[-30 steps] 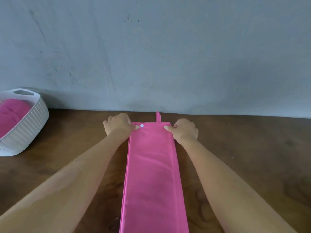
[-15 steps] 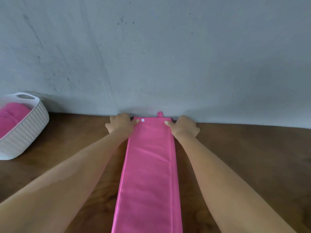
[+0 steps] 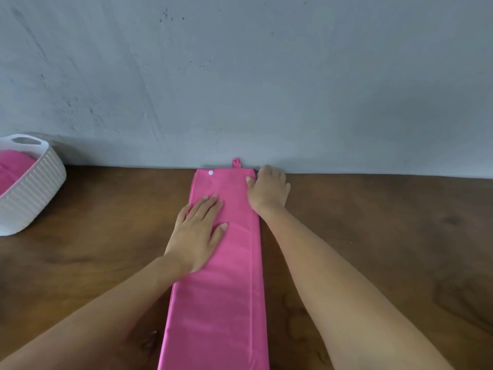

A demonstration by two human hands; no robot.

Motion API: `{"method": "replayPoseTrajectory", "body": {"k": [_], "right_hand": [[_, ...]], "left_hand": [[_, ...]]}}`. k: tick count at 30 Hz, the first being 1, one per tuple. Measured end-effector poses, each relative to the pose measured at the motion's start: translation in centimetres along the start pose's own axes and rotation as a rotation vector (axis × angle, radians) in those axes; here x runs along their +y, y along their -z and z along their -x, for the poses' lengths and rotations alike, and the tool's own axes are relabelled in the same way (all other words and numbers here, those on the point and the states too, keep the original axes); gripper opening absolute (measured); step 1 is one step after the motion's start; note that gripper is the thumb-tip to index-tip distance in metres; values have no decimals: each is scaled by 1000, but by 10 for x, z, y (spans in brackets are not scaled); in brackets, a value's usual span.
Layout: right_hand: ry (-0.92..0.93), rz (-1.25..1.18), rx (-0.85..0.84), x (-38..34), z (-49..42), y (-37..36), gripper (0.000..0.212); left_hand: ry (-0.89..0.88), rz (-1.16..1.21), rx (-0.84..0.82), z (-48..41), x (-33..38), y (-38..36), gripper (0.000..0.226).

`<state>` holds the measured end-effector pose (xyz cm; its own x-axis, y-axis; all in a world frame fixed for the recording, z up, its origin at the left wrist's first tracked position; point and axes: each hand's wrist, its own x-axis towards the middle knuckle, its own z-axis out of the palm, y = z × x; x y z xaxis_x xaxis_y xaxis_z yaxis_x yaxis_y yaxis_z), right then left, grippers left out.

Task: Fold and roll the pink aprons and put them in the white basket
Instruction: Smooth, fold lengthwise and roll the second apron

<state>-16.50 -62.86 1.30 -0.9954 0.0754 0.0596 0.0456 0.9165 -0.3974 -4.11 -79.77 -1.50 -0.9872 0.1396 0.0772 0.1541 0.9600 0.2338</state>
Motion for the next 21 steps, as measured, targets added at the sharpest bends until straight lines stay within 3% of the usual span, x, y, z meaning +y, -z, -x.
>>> {"method": "replayPoseTrajectory", "body": {"k": [4,7,16,21], "right_hand": [[279,43,-37,13,37,2,47],[373,95,-119,23,71,6,51],[377,147,-255,50,190,30,55],[307,163,-294,62,269,42,59]], "left_hand": [[26,-9,18,-3,4,-3,71],[19,-8,16,-1,1,-3,69],[-5,54,1,-1,1,6,57],[-23,-39,32,3,11,12,52]]}}
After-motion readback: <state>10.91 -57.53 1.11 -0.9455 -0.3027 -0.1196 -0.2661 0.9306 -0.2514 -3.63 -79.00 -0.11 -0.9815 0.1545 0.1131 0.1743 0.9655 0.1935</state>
